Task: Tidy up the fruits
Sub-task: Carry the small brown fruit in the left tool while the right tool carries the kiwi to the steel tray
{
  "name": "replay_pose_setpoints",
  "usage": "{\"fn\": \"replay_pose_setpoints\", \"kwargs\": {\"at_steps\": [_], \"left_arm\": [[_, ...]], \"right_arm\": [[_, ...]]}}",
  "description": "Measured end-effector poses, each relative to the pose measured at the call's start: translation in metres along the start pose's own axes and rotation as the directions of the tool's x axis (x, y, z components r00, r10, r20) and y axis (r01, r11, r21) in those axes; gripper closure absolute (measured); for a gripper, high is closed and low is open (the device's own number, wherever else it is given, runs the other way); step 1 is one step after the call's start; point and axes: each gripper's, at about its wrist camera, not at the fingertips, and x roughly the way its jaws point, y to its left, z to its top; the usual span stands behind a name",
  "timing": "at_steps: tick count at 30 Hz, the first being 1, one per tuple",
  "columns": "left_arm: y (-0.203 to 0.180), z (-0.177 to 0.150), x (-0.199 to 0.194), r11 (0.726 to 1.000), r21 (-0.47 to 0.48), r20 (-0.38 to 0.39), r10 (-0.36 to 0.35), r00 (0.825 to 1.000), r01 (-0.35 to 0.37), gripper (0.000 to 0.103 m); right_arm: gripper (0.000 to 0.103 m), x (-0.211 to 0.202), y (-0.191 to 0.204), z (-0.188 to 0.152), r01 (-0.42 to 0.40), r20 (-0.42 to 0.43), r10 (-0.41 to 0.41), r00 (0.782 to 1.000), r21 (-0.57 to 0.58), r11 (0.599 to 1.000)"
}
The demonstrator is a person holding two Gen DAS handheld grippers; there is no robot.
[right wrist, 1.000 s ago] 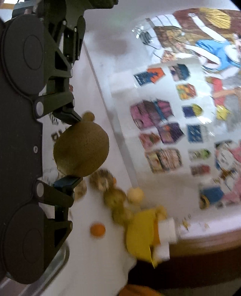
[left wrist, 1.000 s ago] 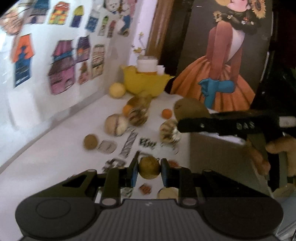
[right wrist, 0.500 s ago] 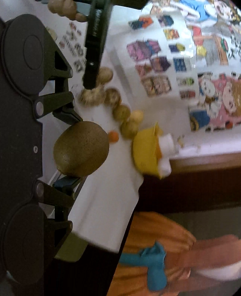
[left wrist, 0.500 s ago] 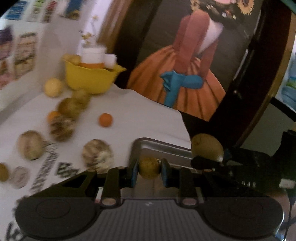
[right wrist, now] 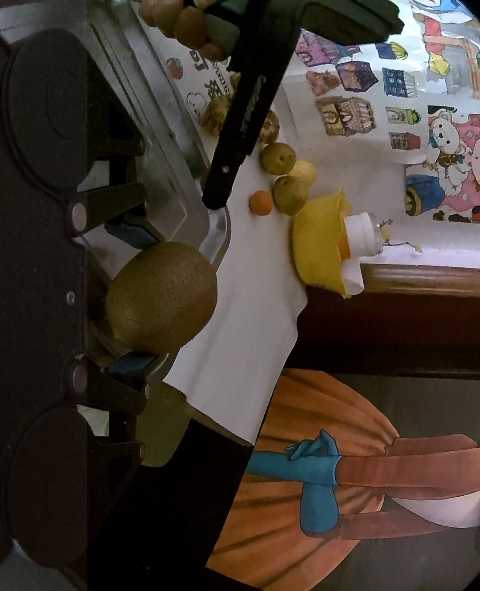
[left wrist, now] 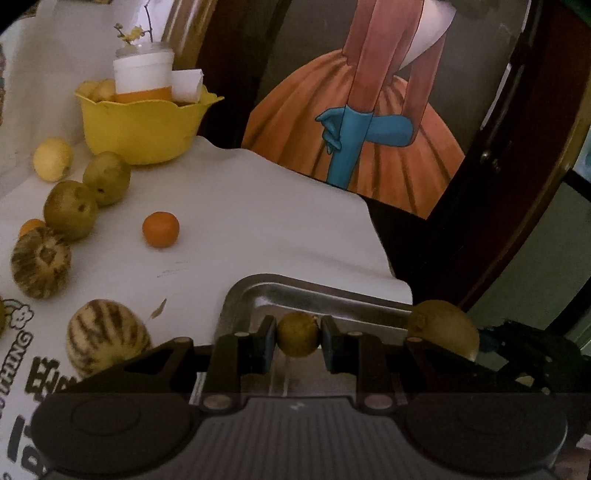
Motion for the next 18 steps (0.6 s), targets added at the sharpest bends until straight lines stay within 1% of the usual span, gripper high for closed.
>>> {"fn": "replay_pose_setpoints", "kwargs": {"at_steps": [12,15,18], "left_arm": [[-0.007,-0.004,0.015,0.998,0.052,-0.002,0.040,0.999,-0.040,0.075],[-0.003,-0.006,0.017,0.998,0.045,-0.015,0.053,0.998,-0.052,0.075],[0.001,-0.007,0.017,0.998,0.035,-0.012,0.052,0.999,-0.052,0.075]], "right_arm": [[0.042,0.010,0.004,-0.004,0.031,-0.018,-0.032,0.999,-0.034,0.999],[0.042,0.011,0.007,-0.005,0.039,-0.022,-0.040,0.999,-0.043,0.998],[0.042,0.013,0.010,-0.006,0.039,-0.025,-0.040,0.999,-0.049,0.998]]}}
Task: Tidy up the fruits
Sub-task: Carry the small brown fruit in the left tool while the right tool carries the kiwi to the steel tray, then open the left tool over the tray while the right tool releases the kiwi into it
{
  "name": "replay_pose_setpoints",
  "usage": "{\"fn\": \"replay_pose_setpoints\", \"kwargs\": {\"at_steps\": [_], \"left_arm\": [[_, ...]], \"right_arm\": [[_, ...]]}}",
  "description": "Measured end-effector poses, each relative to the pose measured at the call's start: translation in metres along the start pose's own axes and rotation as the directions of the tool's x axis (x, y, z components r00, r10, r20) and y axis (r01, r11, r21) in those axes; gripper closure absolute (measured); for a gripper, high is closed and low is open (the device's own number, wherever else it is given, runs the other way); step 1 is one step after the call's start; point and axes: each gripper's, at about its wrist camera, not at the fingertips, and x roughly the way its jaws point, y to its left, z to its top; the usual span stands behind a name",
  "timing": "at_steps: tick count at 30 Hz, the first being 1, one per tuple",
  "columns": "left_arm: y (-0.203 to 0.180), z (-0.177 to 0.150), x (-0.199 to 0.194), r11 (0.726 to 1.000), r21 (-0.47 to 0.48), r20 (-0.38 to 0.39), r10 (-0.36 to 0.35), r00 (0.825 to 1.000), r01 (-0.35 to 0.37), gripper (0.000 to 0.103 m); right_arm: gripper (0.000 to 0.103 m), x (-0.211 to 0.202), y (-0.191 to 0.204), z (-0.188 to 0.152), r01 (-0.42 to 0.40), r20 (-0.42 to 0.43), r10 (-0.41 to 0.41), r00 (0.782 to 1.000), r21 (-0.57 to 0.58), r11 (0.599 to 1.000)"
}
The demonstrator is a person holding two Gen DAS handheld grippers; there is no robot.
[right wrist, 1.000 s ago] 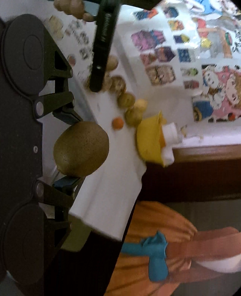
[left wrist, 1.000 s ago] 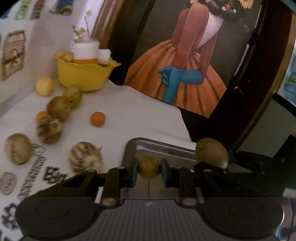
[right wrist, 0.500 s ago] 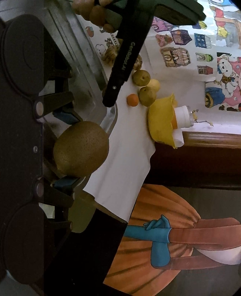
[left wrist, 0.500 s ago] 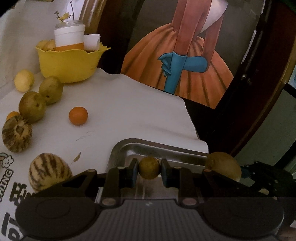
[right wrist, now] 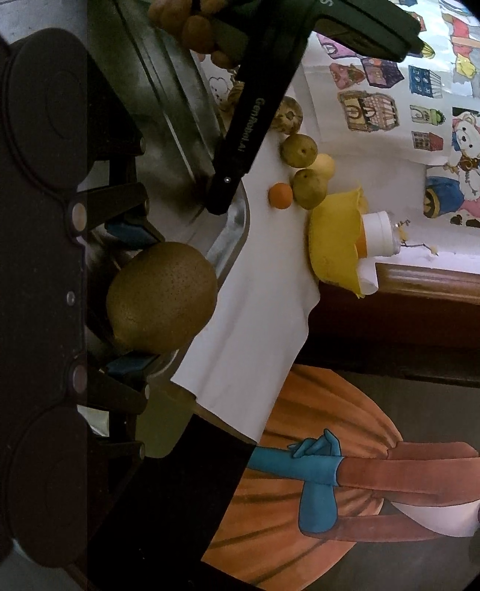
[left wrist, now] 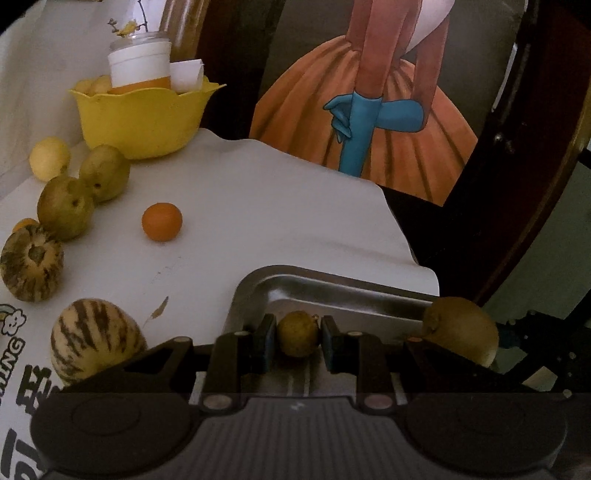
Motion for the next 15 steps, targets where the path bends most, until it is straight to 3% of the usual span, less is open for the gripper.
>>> {"fn": "replay_pose_setpoints", "kwargs": {"at_steps": [7,15], "left_arm": [[0.005,0.002,-0.003,0.999,-0.031,-0.012,-0.012,1.000,0.012,0.073],[0.004,-0.002,-0.022,0.996,-0.082,0.013,-0.033,0.999,0.034,0.042]], "right_arm": [[0.042,0.002,-0.002,0.001,-0.010,-0.004,0.010,1.000,0.012,1.000],[0.036,-0.013,0.003,0.001,-0.013,0.014,0.013,1.000,0.007,1.000]]}}
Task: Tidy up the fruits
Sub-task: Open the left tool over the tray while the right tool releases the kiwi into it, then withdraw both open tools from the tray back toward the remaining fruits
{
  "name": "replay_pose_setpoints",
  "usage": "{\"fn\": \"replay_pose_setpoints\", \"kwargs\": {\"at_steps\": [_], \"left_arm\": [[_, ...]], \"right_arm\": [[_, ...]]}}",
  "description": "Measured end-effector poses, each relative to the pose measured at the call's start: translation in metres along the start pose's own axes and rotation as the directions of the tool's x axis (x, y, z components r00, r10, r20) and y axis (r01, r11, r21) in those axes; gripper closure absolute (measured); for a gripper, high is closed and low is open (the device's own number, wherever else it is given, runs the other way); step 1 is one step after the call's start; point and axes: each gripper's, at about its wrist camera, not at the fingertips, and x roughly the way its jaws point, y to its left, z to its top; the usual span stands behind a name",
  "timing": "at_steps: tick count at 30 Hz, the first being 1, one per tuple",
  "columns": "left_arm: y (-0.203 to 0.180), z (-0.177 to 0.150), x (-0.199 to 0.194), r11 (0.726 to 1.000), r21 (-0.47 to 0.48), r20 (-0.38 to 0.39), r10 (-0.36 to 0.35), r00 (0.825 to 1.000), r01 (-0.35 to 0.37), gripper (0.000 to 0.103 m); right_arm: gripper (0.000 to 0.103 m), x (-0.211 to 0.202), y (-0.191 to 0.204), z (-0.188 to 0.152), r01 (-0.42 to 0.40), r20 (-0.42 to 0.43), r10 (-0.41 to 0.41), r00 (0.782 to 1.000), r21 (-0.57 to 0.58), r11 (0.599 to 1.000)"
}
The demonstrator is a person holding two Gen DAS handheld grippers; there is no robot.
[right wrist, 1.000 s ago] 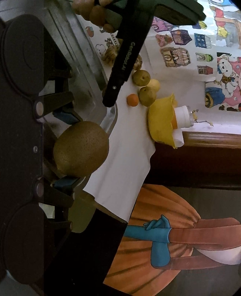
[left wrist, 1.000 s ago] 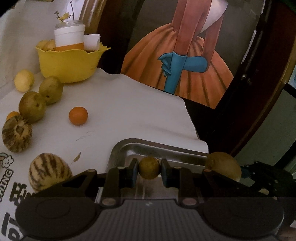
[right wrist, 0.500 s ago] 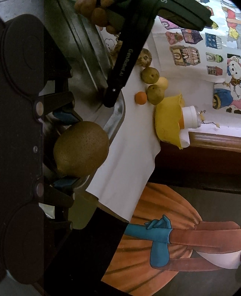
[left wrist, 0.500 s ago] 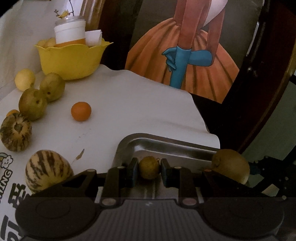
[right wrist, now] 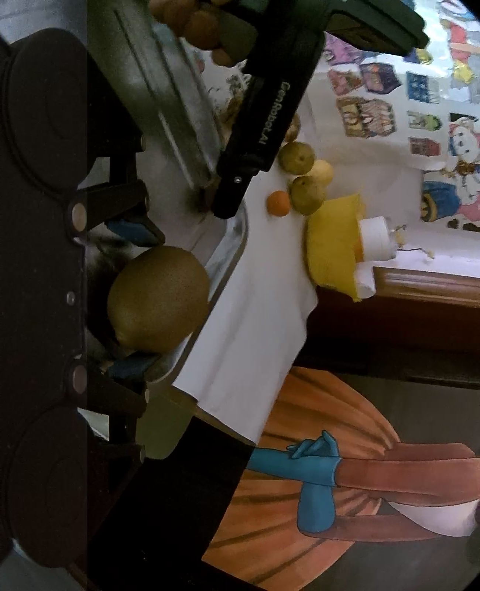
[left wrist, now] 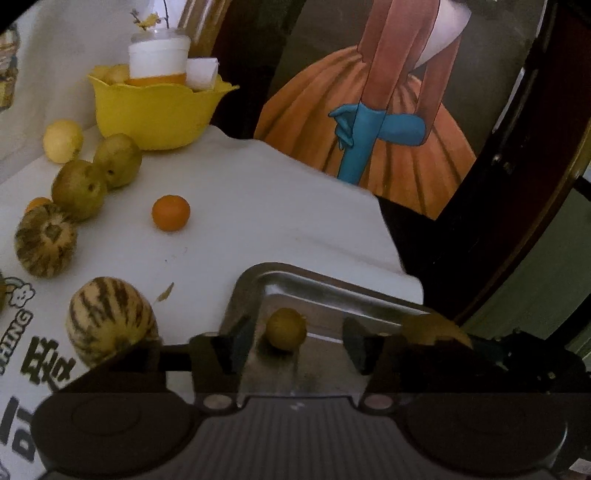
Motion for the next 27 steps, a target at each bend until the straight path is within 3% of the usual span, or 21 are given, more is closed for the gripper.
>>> {"fn": "replay_pose_setpoints", "kwargs": {"at_steps": [3,5,8,14,19,27], "left_arm": [[-0.003,-0.002,-0.015,1.000,-0.011,0.020,-0.002,1.000,0.002,0.036],[-0.003,-0.004,-0.028,0.999,-0.034,0.037,0.003,0.999,-0.002,0.022],[0.000,-0.007,-0.051,0.997,-0.076,0.063,0.011,0.998,-0.006,0.016],[0.007,-0.024,-0.101,0.994,-0.104,0.117,0.050,0.992,-0.038,0.001],[0.008,-0.038,-0.136,0.989,-0.109,0.139,0.112,0.984,-0.097,0.001],[0.008,-0.070,-0.185,0.988,-0.060,0.169,0.150,0.974,-0.142,0.001]], "right_arm": [[0.033,-0.012,0.001,0.003,-0.011,0.013,0.011,1.000,0.020,1.000],[0.031,-0.021,0.005,0.004,-0.014,0.019,0.013,1.000,0.023,1.000],[0.026,-0.037,0.011,0.002,-0.019,0.033,0.018,0.999,0.032,0.999],[0.008,-0.074,0.029,-0.002,-0.039,0.076,0.034,0.997,0.074,0.997],[0.001,-0.103,0.046,-0.006,-0.057,0.101,0.046,0.994,0.102,0.993],[0.001,-0.146,0.084,-0.018,-0.060,0.081,0.051,0.995,0.121,0.991]]}}
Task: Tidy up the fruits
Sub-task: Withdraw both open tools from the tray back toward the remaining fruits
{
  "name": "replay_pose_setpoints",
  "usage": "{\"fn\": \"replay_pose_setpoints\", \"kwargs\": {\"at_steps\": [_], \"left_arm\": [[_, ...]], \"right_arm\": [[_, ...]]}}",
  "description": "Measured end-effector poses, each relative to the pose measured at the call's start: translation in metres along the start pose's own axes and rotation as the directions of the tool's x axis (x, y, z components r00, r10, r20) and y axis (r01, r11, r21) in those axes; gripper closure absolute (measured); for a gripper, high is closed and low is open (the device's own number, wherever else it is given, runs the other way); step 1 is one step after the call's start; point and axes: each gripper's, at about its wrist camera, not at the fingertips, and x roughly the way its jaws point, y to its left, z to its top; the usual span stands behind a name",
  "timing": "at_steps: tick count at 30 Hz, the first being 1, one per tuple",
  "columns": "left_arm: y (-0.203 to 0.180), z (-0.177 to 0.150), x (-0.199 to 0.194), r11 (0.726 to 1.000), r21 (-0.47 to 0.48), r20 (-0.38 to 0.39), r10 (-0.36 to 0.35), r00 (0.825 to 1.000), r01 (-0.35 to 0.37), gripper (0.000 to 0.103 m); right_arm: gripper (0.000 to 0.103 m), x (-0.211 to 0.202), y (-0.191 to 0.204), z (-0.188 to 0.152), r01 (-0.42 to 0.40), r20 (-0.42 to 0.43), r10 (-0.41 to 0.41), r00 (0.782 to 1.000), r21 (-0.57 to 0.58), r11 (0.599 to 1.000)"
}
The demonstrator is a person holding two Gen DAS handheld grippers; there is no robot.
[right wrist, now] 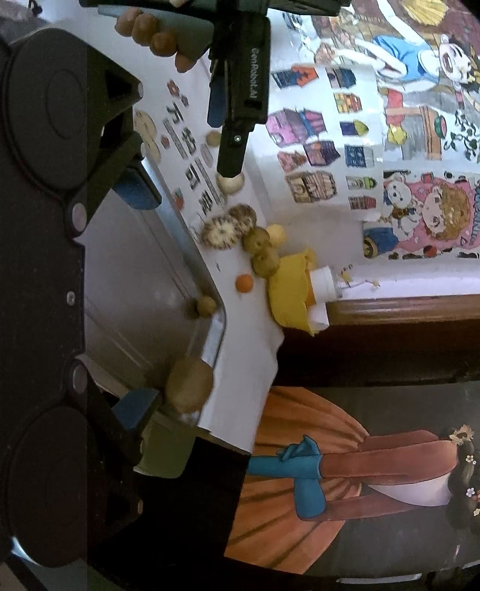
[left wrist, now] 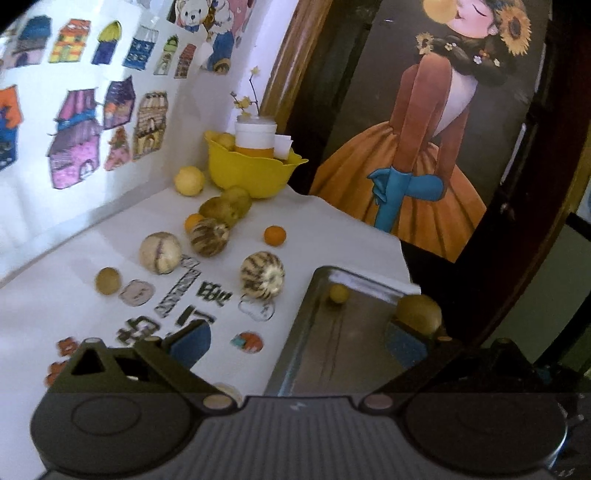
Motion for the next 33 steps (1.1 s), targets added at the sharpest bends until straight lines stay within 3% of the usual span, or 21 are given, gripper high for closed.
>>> {"fn": "replay_pose_setpoints", "kwargs": {"at_steps": [8,15,21,33], "left_arm": [[0.025,-0.031,-0.037,1.000,0.015,-0.039,0.004,0.999,-0.003,0.001],[0.054,-0.046,-0.061,0.999,0.004,-0.052,0.035,0.998,-0.034,0.001],[0.075,-0.053,-0.073,0.996,0.036,-0.073,0.081,0.994,-0.078,0.001],[0.106,-0.049,-0.090,0.987,0.098,-0.079,0.136,0.988,-0.128,0.001]], "right_arm": [[0.001,-0.021,0.038,-0.016,-0.044,-0.104,0.043,0.994,0.000,0.999],[0.001,-0.026,0.067,-0.030,-0.024,-0.147,0.027,0.989,0.022,0.999],[0.001,-0.015,0.086,-0.039,-0.040,-0.195,0.055,0.979,0.079,0.996],[0.001,0.002,0.122,-0.027,-0.099,-0.241,0.100,0.965,0.015,0.995]]}}
